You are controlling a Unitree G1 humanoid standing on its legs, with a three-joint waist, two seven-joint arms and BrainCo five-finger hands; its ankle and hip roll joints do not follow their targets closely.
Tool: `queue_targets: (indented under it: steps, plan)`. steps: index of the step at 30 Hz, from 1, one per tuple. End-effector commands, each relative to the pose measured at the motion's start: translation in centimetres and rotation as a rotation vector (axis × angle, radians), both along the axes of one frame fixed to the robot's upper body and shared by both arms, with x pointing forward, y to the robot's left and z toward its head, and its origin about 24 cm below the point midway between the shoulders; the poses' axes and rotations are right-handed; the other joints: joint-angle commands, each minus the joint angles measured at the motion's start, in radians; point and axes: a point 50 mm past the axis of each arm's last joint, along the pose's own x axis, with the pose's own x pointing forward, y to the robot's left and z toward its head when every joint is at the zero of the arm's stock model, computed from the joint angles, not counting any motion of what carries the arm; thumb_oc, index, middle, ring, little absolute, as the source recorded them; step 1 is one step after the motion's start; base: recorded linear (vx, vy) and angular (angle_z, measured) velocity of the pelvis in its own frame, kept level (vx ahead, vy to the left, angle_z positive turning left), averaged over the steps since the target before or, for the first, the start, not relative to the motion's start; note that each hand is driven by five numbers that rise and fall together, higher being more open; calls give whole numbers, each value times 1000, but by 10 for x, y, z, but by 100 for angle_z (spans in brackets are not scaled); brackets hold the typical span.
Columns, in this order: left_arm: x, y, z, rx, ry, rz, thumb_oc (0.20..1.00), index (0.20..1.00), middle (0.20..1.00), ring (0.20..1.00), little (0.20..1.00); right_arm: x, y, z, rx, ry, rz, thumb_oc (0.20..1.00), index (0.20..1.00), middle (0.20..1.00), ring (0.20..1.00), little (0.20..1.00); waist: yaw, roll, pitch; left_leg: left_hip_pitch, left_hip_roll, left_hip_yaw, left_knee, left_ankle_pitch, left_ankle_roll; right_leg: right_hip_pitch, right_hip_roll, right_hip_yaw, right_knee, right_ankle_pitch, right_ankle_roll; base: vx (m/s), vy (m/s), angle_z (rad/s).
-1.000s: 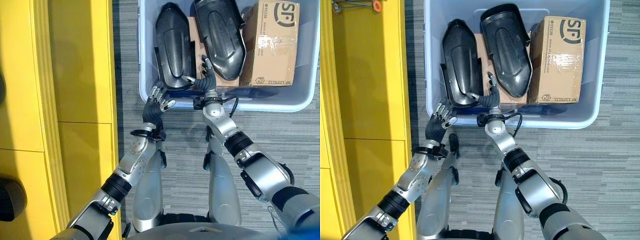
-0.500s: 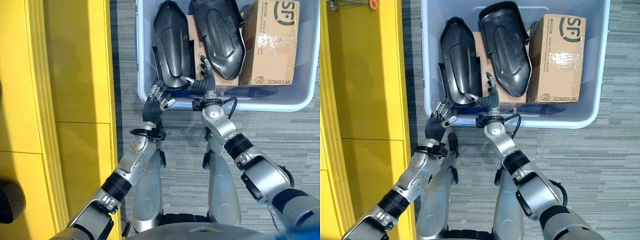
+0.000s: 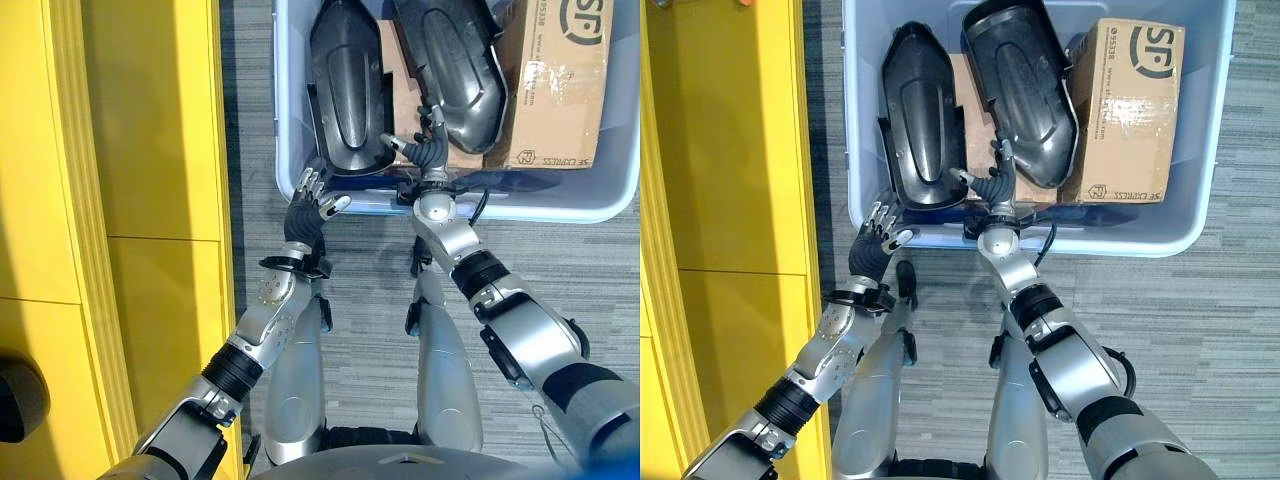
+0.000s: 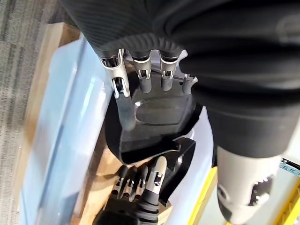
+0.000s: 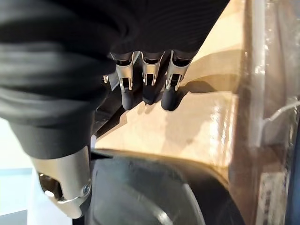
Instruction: Move parts from the plastic box to the shelf.
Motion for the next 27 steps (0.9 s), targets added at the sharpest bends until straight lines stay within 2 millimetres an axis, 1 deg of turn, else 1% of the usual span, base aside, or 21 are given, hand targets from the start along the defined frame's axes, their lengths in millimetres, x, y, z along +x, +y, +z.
queue_targets:
  steps: [1, 4, 11, 17, 18, 22, 27]
  plan:
    - [-13, -2, 13, -18, -81, -42, 1000, 1000, 1000, 1000, 1000, 6, 5, 24, -1, -66, 17, 1000, 1000, 1000, 1000, 1000, 38, 19, -7, -36, 16, -56, 81, -69, 3, 0, -66, -26, 152, -120, 56, 0, 0, 0]
    - [-13, -2, 14, -16, -84, -47, 1000, 1000, 1000, 1000, 1000, 9, 3, 28, -18, -65, 5, 1000, 1000, 1000, 1000, 1000, 44, 20, -7, -41, 15, -61, 83, -70, 4, 1, -66, -27, 155, -123, 55, 0, 0, 0]
    - [-12, 0, 15, -20, -90, -42, 1000, 1000, 1000, 1000, 1000, 8, 9, 32, -40, -78, 27, 1000, 1000, 1000, 1000, 1000, 48, 19, -7, -47, 14, -69, 85, -73, 5, -8, -67, -31, 166, -128, 53, 0, 0, 0]
    - [-11, 0, 18, -19, -98, -35, 1000, 1000, 1000, 1000, 1000, 3, 23, 37, -59, -118, 84, 1000, 1000, 1000, 1000, 1000, 49, 15, -7, -59, 8, -79, 86, -73, 8, -12, -71, -39, 173, -133, 53, 15, 5, 5]
    - [-11, 0, 18, -19, -98, -35, 1000, 1000, 1000, 1000, 1000, 3, 23, 37, -59, -118, 84, 1000, 1000, 1000, 1000, 1000, 49, 15, -7, -59, 8, -79, 86, -73, 8, -12, -71, -39, 173, -133, 53, 0, 0, 0]
    - [-10, 1, 19, -18, -105, -22, 1000, 1000, 1000, 1000, 1000, -5, 36, 39, -55, -154, 141, 1000, 1000, 1000, 1000, 1000, 48, 11, -7, -66, 4, -82, 90, -73, 9, -12, -74, -43, 177, -136, 54, 3, 9, 4]
    - [-11, 3, 21, -20, -109, -18, 1000, 1000, 1000, 1000, 1000, -6, 41, 39, -74, -154, 153, 1000, 1000, 1000, 1000, 1000, 53, 10, -7, -67, 1, -85, 90, -73, 10, -7, -77, -47, 172, -133, 54, -1, 10, 5]
